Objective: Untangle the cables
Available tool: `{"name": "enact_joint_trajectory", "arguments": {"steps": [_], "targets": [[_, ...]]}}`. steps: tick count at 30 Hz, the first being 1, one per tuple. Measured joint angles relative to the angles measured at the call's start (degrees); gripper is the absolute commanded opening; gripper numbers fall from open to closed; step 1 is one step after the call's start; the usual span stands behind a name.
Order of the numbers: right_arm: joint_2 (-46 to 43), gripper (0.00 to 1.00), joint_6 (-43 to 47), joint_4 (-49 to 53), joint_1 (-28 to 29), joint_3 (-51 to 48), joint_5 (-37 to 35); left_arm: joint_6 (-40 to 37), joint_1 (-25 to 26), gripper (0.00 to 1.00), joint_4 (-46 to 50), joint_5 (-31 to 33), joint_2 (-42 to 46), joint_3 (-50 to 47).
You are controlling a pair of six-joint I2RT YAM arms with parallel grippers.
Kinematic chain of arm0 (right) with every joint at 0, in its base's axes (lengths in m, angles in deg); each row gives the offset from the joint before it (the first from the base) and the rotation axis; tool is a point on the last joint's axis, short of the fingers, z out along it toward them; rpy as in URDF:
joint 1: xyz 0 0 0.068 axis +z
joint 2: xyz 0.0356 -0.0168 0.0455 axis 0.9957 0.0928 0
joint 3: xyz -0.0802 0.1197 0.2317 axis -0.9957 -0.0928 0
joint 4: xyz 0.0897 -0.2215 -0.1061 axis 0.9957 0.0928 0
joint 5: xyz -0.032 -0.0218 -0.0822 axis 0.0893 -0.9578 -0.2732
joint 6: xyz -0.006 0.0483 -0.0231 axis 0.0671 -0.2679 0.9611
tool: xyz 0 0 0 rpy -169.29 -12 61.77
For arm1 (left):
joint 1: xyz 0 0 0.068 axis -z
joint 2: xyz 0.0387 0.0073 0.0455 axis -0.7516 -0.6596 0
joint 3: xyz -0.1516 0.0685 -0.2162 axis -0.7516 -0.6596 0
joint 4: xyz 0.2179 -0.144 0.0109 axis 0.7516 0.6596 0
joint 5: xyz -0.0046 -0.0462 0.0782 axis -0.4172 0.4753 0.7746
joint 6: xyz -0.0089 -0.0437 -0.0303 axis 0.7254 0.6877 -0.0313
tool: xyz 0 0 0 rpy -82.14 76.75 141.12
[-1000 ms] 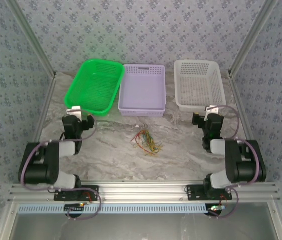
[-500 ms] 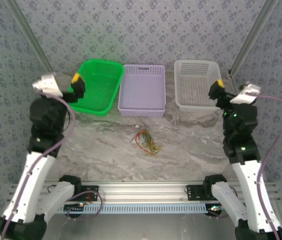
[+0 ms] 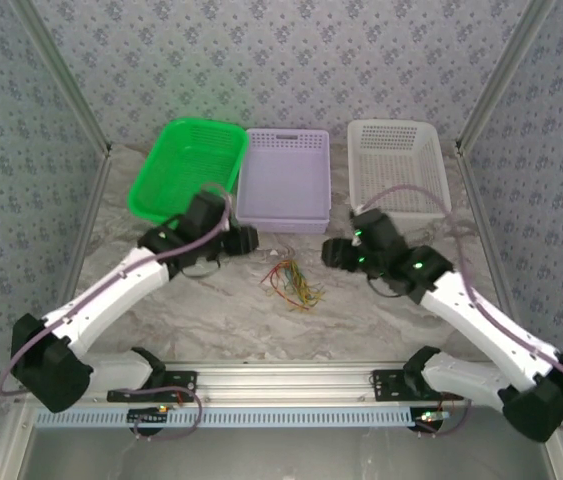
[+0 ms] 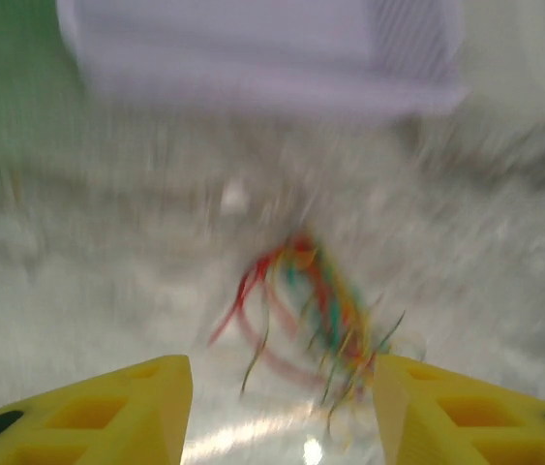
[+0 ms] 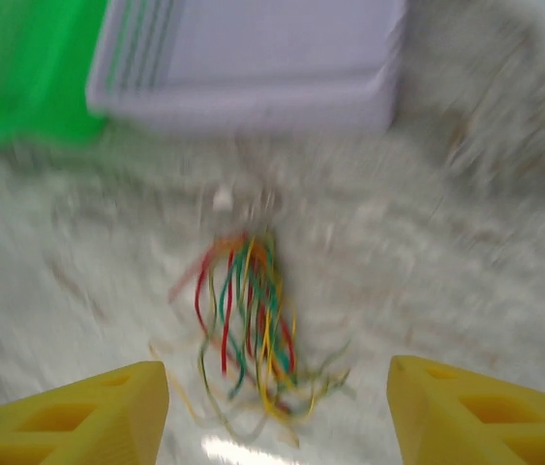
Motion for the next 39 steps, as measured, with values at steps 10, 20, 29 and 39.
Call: {"name": "enact_joint_trajectory", "arguments": {"steps": [10,20,29,39], "targets": [[18.9,0.60,-1.0,-4.0,9.2,-1.9,0.0,10.5,4.7,0.47,-5.4,-0.1,-6.7,-9.0],[29.4,0.50,-0.7,-8.4,9.2,0.7,-0.6,12.4,4.8,0.47,-7.1,1.8,-6.6,-8.5],[32.2,0.00,7.8,-9.8,9.6,1.6,-5.6,13.9,4.8,0.74,-7.5,1.6,-3.7,-8.4],[18.1,0.00,23.8,-16.9,10.7,-4.8,-8.8,21.3,1.8,0.81,-13.0,-3.0,-6.6,-2.4]]}}
